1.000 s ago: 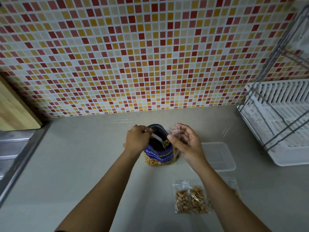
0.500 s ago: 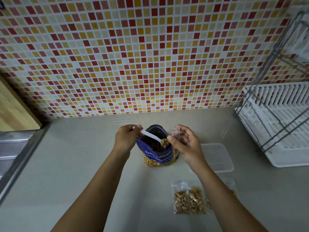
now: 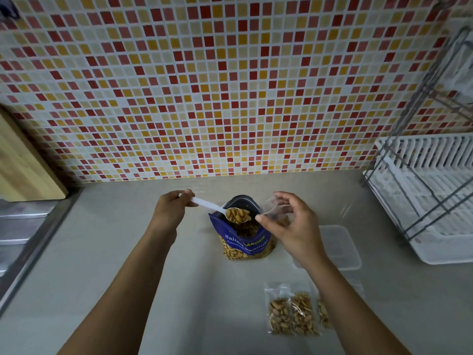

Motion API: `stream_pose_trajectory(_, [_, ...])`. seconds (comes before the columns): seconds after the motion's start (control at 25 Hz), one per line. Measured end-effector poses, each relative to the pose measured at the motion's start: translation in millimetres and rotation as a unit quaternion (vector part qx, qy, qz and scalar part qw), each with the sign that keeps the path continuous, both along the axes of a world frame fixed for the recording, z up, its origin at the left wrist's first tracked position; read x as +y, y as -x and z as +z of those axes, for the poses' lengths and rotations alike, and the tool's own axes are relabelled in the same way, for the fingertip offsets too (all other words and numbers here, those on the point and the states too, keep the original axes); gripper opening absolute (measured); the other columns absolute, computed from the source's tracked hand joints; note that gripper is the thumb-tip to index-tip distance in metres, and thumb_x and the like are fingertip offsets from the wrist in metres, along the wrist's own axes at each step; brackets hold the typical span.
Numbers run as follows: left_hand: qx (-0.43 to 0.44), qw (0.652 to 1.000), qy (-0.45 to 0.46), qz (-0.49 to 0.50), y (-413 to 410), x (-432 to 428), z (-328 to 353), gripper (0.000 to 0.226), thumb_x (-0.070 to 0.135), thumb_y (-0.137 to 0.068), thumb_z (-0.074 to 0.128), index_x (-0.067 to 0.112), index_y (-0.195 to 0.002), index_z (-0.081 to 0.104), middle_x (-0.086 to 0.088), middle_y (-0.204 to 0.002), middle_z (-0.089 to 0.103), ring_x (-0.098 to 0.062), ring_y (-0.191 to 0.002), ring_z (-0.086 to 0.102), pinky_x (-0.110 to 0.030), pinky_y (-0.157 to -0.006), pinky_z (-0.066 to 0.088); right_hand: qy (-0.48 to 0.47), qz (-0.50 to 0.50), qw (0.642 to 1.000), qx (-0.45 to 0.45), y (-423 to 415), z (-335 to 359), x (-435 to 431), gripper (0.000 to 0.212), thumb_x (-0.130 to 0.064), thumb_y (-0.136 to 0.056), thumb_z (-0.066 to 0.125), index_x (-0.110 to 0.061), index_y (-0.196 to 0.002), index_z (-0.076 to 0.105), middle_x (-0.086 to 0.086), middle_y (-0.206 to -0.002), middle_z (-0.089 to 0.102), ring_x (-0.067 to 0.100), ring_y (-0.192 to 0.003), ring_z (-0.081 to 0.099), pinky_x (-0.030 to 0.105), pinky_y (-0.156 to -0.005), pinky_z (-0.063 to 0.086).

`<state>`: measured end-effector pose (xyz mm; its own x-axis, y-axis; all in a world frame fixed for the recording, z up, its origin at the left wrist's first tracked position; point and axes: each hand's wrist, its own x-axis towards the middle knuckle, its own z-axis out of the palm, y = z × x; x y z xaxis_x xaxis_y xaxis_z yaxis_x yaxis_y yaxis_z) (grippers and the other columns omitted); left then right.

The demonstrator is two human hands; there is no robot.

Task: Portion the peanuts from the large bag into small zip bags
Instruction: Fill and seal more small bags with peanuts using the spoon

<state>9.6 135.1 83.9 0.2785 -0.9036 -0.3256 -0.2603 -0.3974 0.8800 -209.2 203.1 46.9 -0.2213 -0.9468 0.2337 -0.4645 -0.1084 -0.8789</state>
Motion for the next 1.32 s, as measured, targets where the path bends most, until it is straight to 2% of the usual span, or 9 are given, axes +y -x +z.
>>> stream_pose_trajectory(0.12, [0.01,1.0,0.011,0.002,-9,-4,11,0.024,0.028,-0.097,0.046,0.01,-0.096,0.063,-0.005,-0.112,0.058,-0.018,-0.101,0.042,-0.045,-0.099,0.031,0.003,0.006,0.996,0.092,-6,0,-2,0.058,-0.05,-0.065,0.077,-0.025,-0.113,0.058,-0.018,-0.102,0.056,0.006,-0.087,0.059,0.041,-0.078,0.054])
stream_pose_trajectory(0.2, [0.021,1.0,0.024,0.003,-12,-7,18,0.02,0.027,-0.097,0.047,0.013,-0.094,0.061,-0.006,-0.118,0.058,-0.018,-0.103,0.043,-0.046,-0.1,0.031,-0.003,0.008,0.991,0.134,-9,0,-4,0.058,-0.054,-0.064,0.075,-0.025,-0.112,0.059,-0.017,-0.102,0.058,0.009,-0.086,0.06,0.045,-0.079,0.052])
stream_pose_trajectory(0.36, [0.044,0.998,0.037,0.006,-13,-9,29,0.013,0.024,-0.096,0.05,0.014,-0.098,0.058,-0.006,-0.124,0.059,-0.017,-0.104,0.048,-0.046,-0.099,0.032,-0.025,0.007,0.984,0.178,-14,2,-8,0.058,-0.056,-0.065,0.074,-0.026,-0.112,0.059,-0.013,-0.109,0.064,0.012,-0.092,0.062,0.041,-0.086,0.047])
stream_pose_trajectory(0.52, [0.033,0.999,0.035,-0.014,-9,-11,38,0.019,0.025,-0.095,0.052,0.022,-0.077,0.057,-0.005,-0.122,0.06,-0.021,-0.111,0.049,-0.047,-0.098,0.032,-0.048,0.022,0.978,0.199,-19,6,-12,0.058,-0.058,-0.065,0.073,-0.029,-0.113,0.057,-0.013,-0.109,0.064,0.011,-0.096,0.061,0.036,-0.088,0.04])
stream_pose_trajectory(0.68, [-0.001,0.997,0.05,-0.054,3,-16,47,0.02,0.024,-0.096,0.049,0.012,-0.086,0.062,0.001,-0.112,0.056,-0.016,-0.101,0.044,-0.037,-0.086,0.029,-0.058,0.034,0.984,0.167,-22,8,-15,0.055,-0.058,-0.064,0.074,-0.03,-0.108,0.058,-0.014,-0.103,0.064,0.011,-0.092,0.061,0.039,-0.089,0.045])
stream_pose_trajectory(0.8, [-0.033,0.993,0.072,-0.093,12,-22,54,0.023,0.02,-0.097,0.048,0.005,-0.096,0.064,0.002,-0.106,0.055,-0.015,-0.095,0.045,-0.03,-0.084,0.031,-0.068,0.036,0.987,0.138,-23,8,-18,0.054,-0.061,-0.06,0.073,-0.032,-0.103,0.059,-0.015,-0.1,0.064,0.011,-0.09,0.062,0.043,-0.086,0.049])
stream_pose_trajectory(1.04, [-0.131,0.966,0.135,-0.178,32,-24,74,0.022,0.022,-0.096,0.048,0.009,-0.096,0.065,0.0,-0.095,0.062,-0.006,-0.073,0.053,-0.017,-0.065,0.037,-0.073,0.024,0.993,0.084,-26,5,-18,0.053,-0.063,-0.057,0.074,-0.034,-0.1,0.06,-0.017,-0.095,0.063,0.009,-0.086,0.062,0.044,-0.084,0.051])
stream_pose_trajectory(1.24, [-0.251,0.922,0.206,-0.21,37,-20,97,0.023,0.026,-0.096,0.048,0.012,-0.093,0.065,0.0,-0.084,0.063,-0.01,-0.06,0.052,-0.019,-0.052,0.038,-0.067,0.02,0.996,0.049,-27,6,-18,0.053,-0.056,-0.06,0.077,-0.03,-0.104,0.061,-0.015,-0.096,0.065,0.006,-0.083,0.062,0.039,-0.079,0.055])
stream_pose_trajectory(1.32, [-0.243,0.926,0.231,-0.174,29,-19,104,0.023,0.027,-0.096,0.048,0.012,-0.097,0.065,0.002,-0.09,0.064,-0.009,-0.064,0.055,-0.018,-0.054,0.041,-0.066,0.019,0.997,0.039,-26,8,-17,0.051,-0.055,-0.061,0.077,-0.03,-0.103,0.061,-0.016,-0.094,0.064,0.004,-0.082,0.062,0.036,-0.077,0.056])
